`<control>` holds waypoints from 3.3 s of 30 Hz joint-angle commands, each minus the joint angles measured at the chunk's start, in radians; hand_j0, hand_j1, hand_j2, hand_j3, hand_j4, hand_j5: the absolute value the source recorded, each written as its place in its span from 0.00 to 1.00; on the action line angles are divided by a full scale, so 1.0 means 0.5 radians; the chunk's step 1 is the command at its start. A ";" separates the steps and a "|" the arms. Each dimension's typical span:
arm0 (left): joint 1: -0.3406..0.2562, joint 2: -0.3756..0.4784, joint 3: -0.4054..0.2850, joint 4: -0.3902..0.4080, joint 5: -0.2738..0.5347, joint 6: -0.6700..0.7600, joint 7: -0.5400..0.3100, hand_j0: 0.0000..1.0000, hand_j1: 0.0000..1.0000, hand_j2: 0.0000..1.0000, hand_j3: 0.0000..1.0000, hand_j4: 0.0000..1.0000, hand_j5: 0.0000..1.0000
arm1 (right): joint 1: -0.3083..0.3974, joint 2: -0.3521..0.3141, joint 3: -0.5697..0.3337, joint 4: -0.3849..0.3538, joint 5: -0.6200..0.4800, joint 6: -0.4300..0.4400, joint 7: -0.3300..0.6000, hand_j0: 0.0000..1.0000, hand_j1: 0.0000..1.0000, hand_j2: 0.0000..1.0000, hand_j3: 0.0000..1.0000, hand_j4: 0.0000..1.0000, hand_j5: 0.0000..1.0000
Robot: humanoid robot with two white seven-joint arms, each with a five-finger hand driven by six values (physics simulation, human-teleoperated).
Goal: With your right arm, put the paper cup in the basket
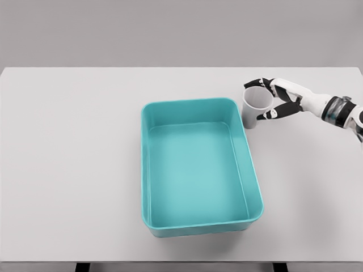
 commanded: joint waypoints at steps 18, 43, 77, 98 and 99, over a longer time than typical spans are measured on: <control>0.000 0.000 0.000 0.000 0.000 0.000 0.000 1.00 1.00 1.00 1.00 1.00 1.00 | 0.006 -0.041 -0.140 -0.054 -0.032 -0.148 0.001 0.78 0.78 0.78 0.78 0.78 0.78; 0.000 0.000 0.000 0.000 0.000 0.000 0.000 1.00 1.00 1.00 1.00 1.00 1.00 | 0.049 -0.176 -0.428 -0.673 -0.029 -0.145 0.001 0.78 0.78 0.78 0.78 0.78 0.78; 0.000 0.000 0.000 0.000 0.000 0.000 0.000 1.00 1.00 1.00 1.00 1.00 1.00 | 0.095 -0.161 -0.094 -1.269 0.707 -0.090 0.001 1.00 1.00 1.00 1.00 1.00 1.00; 0.000 0.000 0.000 0.000 0.000 0.000 0.000 1.00 1.00 1.00 1.00 1.00 1.00 | 0.761 0.057 -1.201 -0.443 0.170 -0.474 0.001 1.00 1.00 1.00 1.00 1.00 1.00; 0.000 0.000 0.000 0.000 0.000 0.000 0.000 1.00 1.00 1.00 1.00 1.00 1.00 | 0.761 0.060 -1.201 -0.434 0.182 -0.474 0.001 1.00 1.00 1.00 1.00 1.00 1.00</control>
